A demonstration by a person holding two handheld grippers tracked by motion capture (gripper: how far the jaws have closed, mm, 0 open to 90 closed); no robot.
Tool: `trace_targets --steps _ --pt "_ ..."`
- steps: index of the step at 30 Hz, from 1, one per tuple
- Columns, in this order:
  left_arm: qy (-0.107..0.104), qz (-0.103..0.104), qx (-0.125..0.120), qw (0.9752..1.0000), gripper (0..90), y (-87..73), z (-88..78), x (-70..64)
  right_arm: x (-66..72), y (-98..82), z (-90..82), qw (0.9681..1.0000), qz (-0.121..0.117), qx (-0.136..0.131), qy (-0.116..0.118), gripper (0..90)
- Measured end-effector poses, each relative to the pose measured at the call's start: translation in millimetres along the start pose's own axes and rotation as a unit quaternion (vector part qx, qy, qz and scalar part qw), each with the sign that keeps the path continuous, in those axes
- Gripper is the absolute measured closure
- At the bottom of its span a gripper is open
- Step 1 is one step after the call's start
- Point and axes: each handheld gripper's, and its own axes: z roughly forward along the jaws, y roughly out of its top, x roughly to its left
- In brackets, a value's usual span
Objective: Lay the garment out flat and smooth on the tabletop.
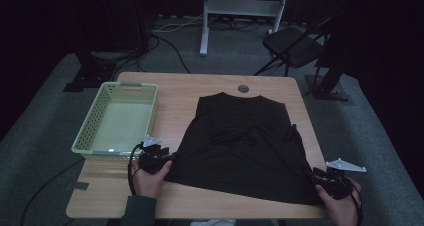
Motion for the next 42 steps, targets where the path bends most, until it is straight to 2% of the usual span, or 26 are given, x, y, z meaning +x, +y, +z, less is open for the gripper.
trace_targets --steps 2,9,10,13,14,19,25,33,38,42 --pt "0.008 0.004 0.005 0.9999 49.5 0.4 1.3 -1.5 0.5 0.5 0.4 1.0000 -0.002 0.000 -0.003 56.9" --pt "0.014 0.011 0.009 0.9998 49.8 1.7 5.9 -5.8 2.4 0.4 0.3 0.9999 -0.009 0.002 -0.006 59.8" --pt "0.023 0.021 0.011 0.9994 49.8 2.4 6.9 -7.7 2.7 0.4 0.3 0.9999 -0.011 0.003 -0.007 60.5" --pt "0.048 0.038 0.016 0.9980 60.1 3.2 7.5 -11.1 3.4 0.5 0.5 0.9998 -0.015 0.003 -0.012 63.8" --pt "0.049 0.040 0.018 0.9979 62.4 3.3 7.4 -11.4 3.6 0.5 0.5 0.9998 -0.015 0.003 -0.013 64.5" --pt "0.037 0.044 0.025 0.9980 76.8 2.1 7.2 -13.5 4.7 0.0 0.1 0.9998 -0.018 0.002 -0.011 69.3" --pt "0.030 0.050 0.031 0.9979 86.3 0.9 7.6 -16.8 5.7 -0.7 -0.1 0.9998 -0.020 0.001 -0.008 74.1" --pt "0.022 0.049 0.035 0.9980 88.4 -1.9 4.3 -16.6 6.5 -1.7 -2.5 0.9996 -0.028 0.006 -0.003 85.9" --pt "0.021 0.049 0.035 0.9980 88.5 -5.9 -0.2 -16.2 5.8 -4.0 -5.2 0.9996 -0.026 0.008 0.002 87.1" --pt "0.022 0.045 0.036 0.9981 88.5 -11.6 -7.3 -14.9 5.1 -12.3 -13.0 0.9997 -0.022 0.007 0.011 87.6"
